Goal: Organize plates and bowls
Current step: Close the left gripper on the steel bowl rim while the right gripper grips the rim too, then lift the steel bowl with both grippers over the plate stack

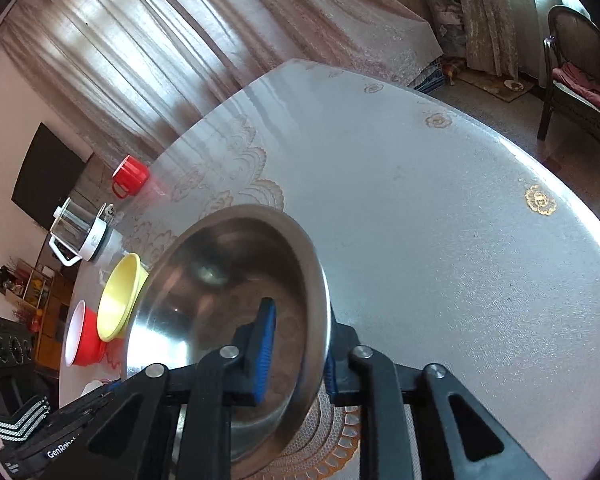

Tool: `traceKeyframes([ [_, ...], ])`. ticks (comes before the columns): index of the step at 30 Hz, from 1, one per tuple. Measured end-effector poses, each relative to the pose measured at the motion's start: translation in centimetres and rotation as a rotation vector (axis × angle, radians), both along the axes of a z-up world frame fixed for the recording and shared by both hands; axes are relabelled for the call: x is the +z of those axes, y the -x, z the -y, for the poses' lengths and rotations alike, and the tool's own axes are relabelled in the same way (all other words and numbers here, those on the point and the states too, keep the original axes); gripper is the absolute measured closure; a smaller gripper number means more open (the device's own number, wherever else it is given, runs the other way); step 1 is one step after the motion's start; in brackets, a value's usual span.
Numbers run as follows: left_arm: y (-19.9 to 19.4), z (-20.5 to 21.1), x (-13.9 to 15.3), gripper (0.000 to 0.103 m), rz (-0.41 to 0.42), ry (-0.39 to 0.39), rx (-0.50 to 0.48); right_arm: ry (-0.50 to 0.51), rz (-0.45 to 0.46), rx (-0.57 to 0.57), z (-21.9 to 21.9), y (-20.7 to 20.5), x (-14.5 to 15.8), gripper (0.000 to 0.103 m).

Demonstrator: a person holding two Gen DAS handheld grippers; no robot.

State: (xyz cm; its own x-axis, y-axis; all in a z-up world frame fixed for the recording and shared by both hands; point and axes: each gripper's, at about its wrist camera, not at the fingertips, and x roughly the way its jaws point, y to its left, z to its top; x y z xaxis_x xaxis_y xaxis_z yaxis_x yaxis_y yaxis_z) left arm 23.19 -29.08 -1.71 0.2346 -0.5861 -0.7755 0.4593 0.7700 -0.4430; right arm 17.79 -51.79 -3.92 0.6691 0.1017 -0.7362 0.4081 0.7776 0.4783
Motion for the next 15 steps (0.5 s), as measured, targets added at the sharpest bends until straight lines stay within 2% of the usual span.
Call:
traceKeyframes([
  [4,1.2,-0.2,0.5,0.081,0.028,-0.011,-0.009,-0.011,-0.003,0.009,-0.3,0.9,-0.2,0.087],
  [15,4.7,-2.3,1.5,0.080,0.044,0.041,-0.034,-0.060,0.015,0.001,-1.2,4.4,0.0,0.085],
])
